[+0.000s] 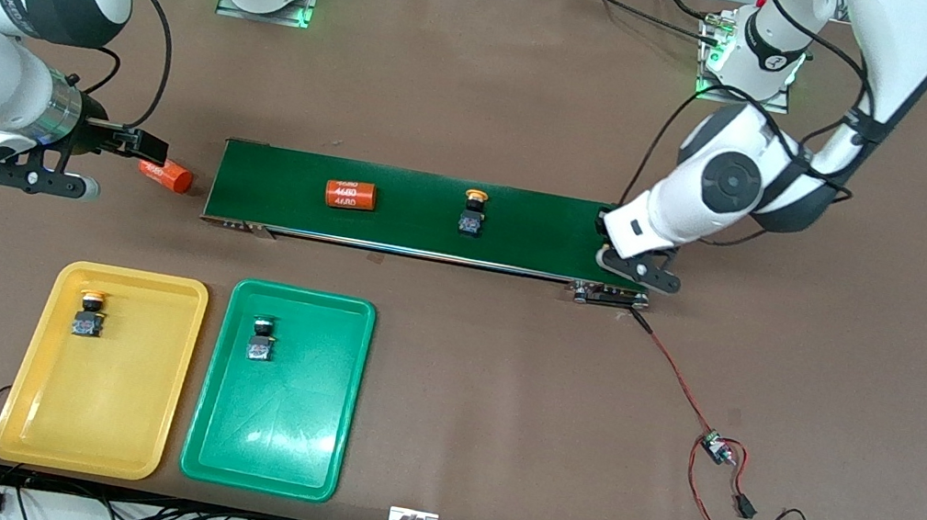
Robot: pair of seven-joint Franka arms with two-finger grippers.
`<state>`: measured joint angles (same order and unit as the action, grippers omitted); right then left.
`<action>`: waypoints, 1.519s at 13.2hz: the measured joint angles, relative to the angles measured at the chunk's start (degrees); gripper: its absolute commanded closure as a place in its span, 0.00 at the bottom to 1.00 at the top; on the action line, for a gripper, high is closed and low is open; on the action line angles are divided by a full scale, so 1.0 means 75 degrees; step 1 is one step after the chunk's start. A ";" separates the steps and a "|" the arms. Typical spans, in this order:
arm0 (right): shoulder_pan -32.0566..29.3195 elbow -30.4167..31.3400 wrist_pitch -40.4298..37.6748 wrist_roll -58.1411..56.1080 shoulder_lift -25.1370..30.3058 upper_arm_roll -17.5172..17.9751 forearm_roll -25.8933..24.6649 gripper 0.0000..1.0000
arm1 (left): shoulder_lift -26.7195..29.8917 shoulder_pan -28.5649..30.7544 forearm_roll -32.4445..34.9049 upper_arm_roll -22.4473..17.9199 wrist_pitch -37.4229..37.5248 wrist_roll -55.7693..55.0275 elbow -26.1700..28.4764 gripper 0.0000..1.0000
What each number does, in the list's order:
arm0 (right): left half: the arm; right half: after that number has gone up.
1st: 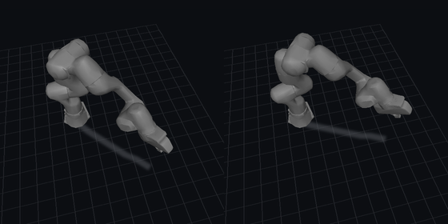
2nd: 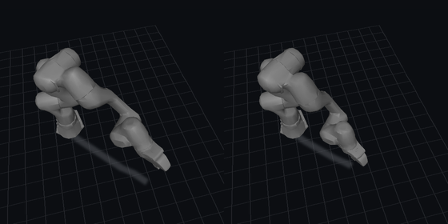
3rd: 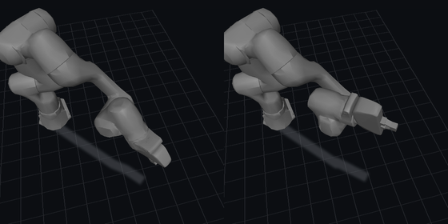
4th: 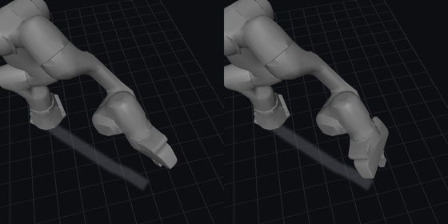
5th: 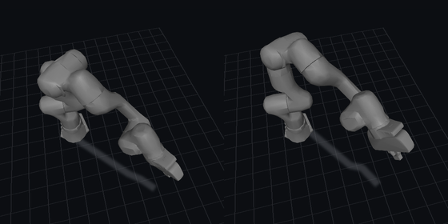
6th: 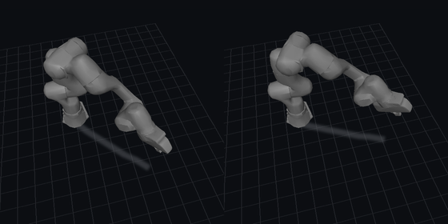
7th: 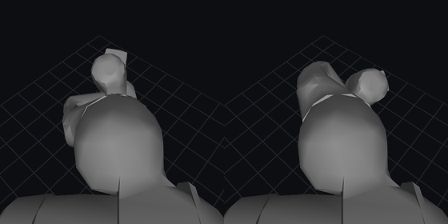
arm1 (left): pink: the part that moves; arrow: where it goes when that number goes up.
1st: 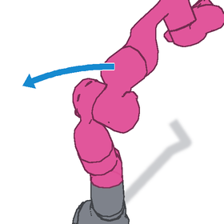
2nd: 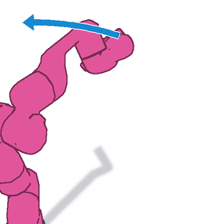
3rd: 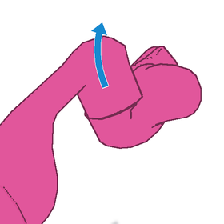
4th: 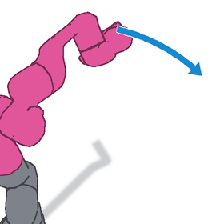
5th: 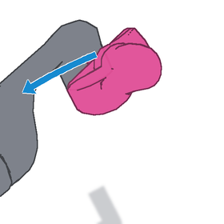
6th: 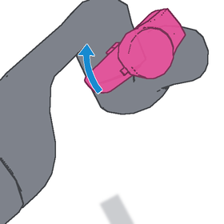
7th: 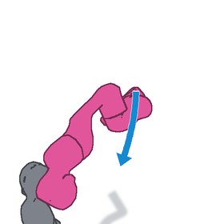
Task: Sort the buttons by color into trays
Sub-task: 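Place the green-based button on the belt and open the left gripper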
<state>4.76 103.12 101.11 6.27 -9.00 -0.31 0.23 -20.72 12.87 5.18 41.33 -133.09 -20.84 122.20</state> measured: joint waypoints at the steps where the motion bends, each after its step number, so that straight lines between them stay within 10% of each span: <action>1: -0.0003 0.0003 0.0000 0.0000 0.0000 -0.0004 0.0000 0.00 | 0.0010 -0.0107 0.0000 0.0000 -0.0056 -0.0221 0.0104 1.00; 12: -0.0005 0.0031 -0.0001 0.0000 0.0000 -0.0035 0.0000 0.00 | -0.0018 -0.0217 0.0000 -0.0042 -0.0579 -0.0457 0.0363 0.83; 14: -0.0005 0.0031 -0.0001 0.0000 0.0000 -0.0035 0.0000 0.00 | -0.0088 -0.0218 0.0000 -0.0047 -0.0681 -0.0457 0.0377 0.62; 16: -0.0005 0.0031 -0.0001 0.0000 0.0000 -0.0035 0.0000 0.00 | -0.0238 -0.0218 0.0000 -0.0064 -0.0738 -0.0452 0.0379 0.00; 20: -0.0002 0.0033 -0.0002 -0.0001 0.0000 -0.0035 0.0000 0.00 | -0.0280 -0.0218 0.0000 -0.0078 -0.0829 -0.0451 0.0253 0.00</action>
<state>4.74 103.37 101.10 6.26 -9.00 -0.57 0.23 -22.82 11.23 5.18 40.75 -139.31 -24.22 124.09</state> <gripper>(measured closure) 0.000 0.357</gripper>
